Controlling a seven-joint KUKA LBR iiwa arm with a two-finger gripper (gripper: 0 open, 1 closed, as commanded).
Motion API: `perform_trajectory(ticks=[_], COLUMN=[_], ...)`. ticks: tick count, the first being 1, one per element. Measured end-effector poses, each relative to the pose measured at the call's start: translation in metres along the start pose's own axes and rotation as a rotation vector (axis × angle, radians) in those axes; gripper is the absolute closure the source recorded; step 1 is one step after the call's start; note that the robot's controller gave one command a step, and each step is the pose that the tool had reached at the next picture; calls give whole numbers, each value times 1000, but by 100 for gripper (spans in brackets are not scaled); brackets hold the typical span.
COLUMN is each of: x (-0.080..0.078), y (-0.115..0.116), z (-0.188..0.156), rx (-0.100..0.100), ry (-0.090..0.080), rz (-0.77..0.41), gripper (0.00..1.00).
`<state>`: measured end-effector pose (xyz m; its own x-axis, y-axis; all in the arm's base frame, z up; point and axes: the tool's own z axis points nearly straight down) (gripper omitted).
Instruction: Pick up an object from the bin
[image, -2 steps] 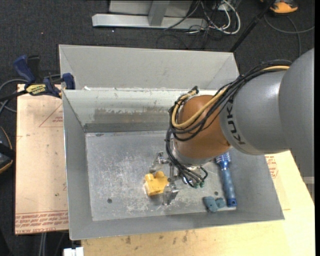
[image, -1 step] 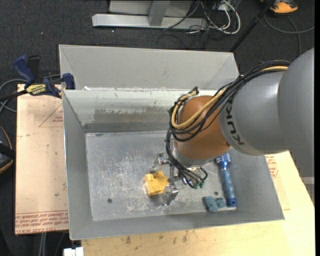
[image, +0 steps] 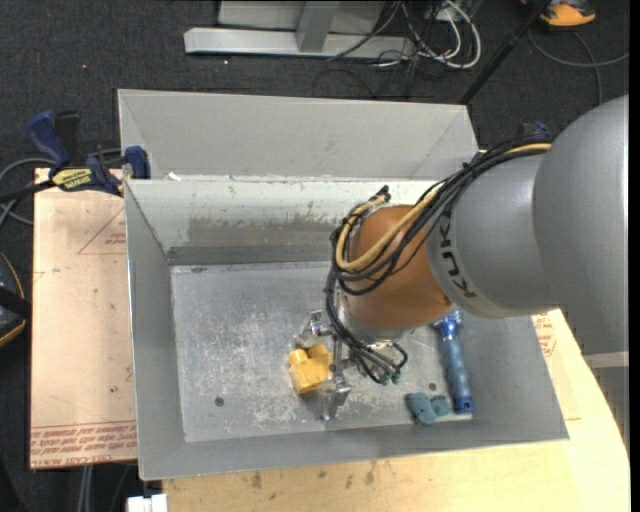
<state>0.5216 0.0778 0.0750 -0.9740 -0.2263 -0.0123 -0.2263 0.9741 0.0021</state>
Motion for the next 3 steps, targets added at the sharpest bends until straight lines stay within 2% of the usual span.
perform_trajectory(ticks=[1,2,3], x=[-2,-5,-7], y=[0,0,1], z=[-3,-5,-46], rx=[1,1,2], ry=[6,-2,6], rz=[1,3,4], gripper=[0,100,100])
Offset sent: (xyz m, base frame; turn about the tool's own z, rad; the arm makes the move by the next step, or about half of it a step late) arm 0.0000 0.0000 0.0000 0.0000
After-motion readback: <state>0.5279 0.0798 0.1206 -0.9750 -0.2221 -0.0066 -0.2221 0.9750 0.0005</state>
